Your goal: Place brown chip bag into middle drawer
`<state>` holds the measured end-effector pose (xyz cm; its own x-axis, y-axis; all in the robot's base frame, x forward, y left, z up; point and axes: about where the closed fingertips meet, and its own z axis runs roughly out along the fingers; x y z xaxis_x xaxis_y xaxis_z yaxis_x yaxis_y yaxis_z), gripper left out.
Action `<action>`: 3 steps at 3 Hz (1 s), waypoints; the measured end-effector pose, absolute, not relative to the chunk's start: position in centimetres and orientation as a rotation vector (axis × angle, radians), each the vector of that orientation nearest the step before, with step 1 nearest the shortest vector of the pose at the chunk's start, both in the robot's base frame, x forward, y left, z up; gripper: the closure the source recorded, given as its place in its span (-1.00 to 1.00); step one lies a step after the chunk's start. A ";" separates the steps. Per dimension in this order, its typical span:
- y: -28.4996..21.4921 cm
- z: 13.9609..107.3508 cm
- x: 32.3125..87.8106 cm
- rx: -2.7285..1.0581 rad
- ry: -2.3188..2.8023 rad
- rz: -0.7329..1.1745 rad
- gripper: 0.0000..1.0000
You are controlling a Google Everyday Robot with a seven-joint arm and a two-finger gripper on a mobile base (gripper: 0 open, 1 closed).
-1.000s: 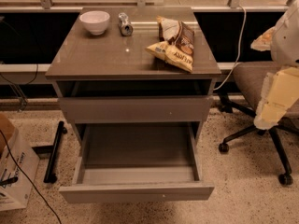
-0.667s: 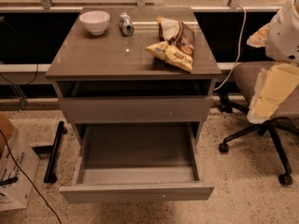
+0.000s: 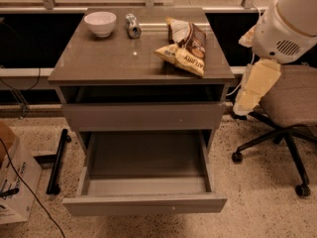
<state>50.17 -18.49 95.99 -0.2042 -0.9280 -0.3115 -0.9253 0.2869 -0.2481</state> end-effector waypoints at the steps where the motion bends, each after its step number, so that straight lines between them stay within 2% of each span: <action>1: -17.6 95.0 53.2 -1.638 2.139 0.026 -1.00; 2: -17.7 93.8 57.5 -1.617 2.117 0.058 -1.00; 3: -17.7 93.8 57.5 -1.617 2.117 0.059 -1.00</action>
Offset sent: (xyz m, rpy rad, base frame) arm 0.1261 0.0032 -0.0348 0.1224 -0.0338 0.0093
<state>57.48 -17.71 93.76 -0.1926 -0.9004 -0.3901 -0.9206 0.3035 -0.2459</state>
